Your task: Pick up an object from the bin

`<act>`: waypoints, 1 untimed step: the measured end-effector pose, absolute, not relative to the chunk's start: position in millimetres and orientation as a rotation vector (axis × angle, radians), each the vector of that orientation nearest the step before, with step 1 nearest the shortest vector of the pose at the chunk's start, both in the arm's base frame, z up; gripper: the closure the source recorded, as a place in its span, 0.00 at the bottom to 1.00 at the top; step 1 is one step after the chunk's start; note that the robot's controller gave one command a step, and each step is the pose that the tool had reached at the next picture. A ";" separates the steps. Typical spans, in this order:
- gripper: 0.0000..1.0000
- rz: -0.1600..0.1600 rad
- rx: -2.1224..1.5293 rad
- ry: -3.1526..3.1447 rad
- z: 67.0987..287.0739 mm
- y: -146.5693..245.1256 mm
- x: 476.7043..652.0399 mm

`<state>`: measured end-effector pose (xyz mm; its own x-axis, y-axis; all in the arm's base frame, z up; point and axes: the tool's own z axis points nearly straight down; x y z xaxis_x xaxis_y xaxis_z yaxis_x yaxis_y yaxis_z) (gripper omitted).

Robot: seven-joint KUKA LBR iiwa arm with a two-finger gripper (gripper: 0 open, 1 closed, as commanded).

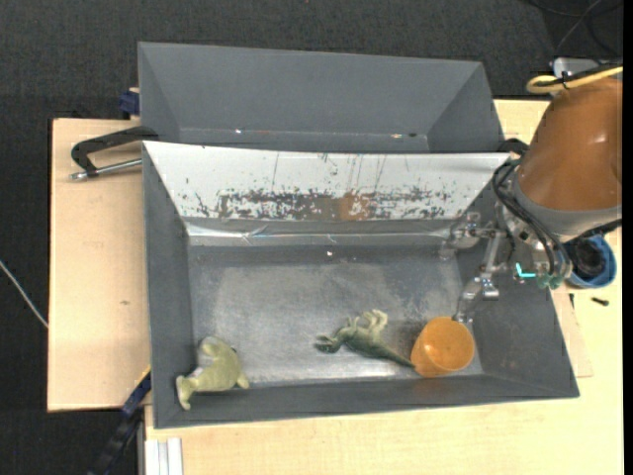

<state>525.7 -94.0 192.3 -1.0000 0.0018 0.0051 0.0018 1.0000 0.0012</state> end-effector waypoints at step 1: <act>0.00 0.000 0.539 -3.098 71.8 -82.1 494.3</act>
Offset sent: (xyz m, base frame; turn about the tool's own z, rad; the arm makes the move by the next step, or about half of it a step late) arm -0.0332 0.0109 -0.1223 -0.3466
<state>494.3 -82.1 71.8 -0.9411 -0.3380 -0.0027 -0.3380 0.9412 -0.0002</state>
